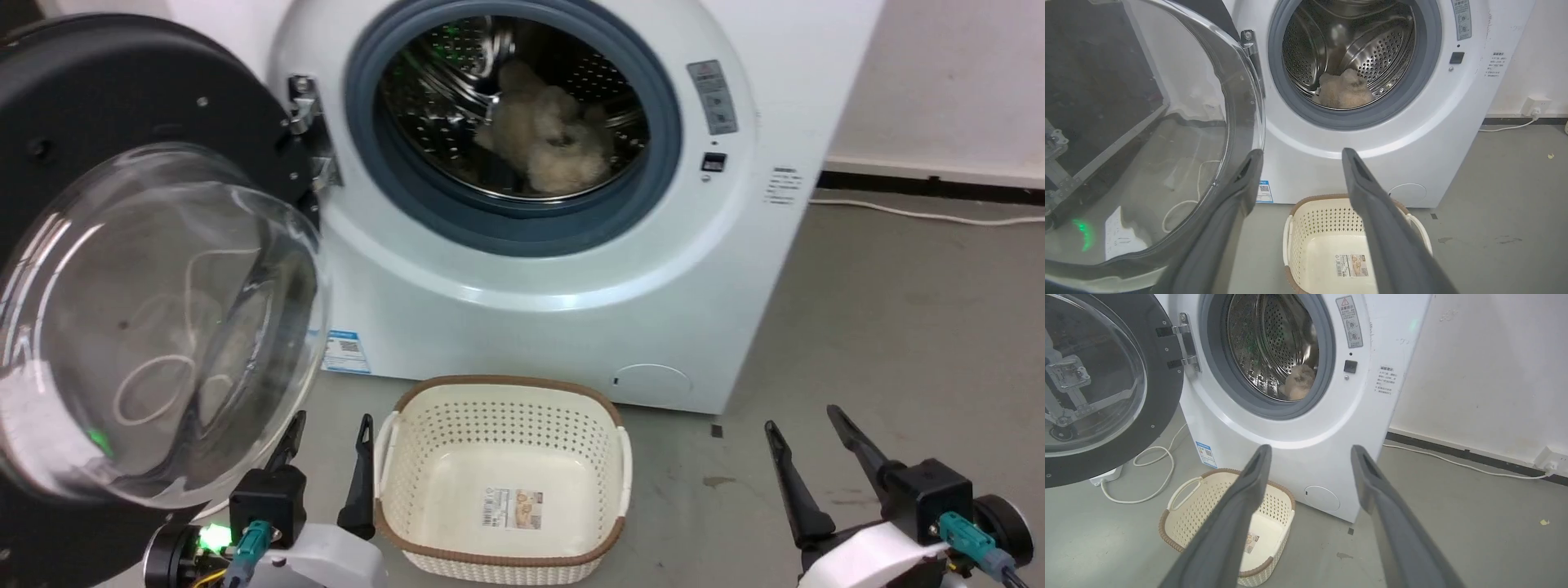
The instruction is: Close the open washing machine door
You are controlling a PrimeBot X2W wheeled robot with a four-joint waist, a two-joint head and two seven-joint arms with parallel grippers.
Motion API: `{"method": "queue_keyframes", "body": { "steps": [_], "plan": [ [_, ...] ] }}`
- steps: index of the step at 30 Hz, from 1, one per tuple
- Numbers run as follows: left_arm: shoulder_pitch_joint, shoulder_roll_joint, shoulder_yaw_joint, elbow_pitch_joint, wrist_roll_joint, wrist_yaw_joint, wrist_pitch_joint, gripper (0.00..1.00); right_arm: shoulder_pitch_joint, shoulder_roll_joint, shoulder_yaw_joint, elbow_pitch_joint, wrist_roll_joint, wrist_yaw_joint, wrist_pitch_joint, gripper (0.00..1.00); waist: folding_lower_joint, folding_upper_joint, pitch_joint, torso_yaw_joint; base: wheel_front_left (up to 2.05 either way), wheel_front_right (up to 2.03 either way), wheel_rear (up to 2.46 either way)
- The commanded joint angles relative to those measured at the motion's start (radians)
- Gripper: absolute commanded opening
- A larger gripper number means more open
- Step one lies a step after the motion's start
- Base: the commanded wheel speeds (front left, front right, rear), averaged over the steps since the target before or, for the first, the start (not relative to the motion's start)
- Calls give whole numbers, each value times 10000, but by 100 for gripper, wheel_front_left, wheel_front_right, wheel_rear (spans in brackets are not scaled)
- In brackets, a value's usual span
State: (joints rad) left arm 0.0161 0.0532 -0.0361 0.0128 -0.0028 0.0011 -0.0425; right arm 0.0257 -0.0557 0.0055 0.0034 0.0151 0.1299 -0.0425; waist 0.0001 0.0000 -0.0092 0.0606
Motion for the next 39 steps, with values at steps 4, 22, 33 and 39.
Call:
{"method": "queue_keyframes", "body": {
  "steps": [4, 22, 33, 39],
  "plan": [
    [83, 86, -103, 52, -13, 66, -166, 100, 220, -66, 97, -35, 128, 2, -167, 100, -1, 0, -69, 379, 0, 0, 0],
    [380, 159, -212, -246, -54, 361, -542, 100, -85, -413, 954, 242, 427, 3, -543, 100, -1, 0, -21, 1247, 0, 0, 0],
    [496, 215, -295, -294, -79, 461, -771, 100, -82, -564, 1337, 338, 571, 4, -772, 100, -1, 0, -54, 1685, 0, 0, 0],
    [543, 221, -353, -332, -84, 536, -897, 100, -107, -666, 1561, 390, 663, 4, -898, 100, -1, 0, -50, 1941, 0, 0, 0]
  ]
}}
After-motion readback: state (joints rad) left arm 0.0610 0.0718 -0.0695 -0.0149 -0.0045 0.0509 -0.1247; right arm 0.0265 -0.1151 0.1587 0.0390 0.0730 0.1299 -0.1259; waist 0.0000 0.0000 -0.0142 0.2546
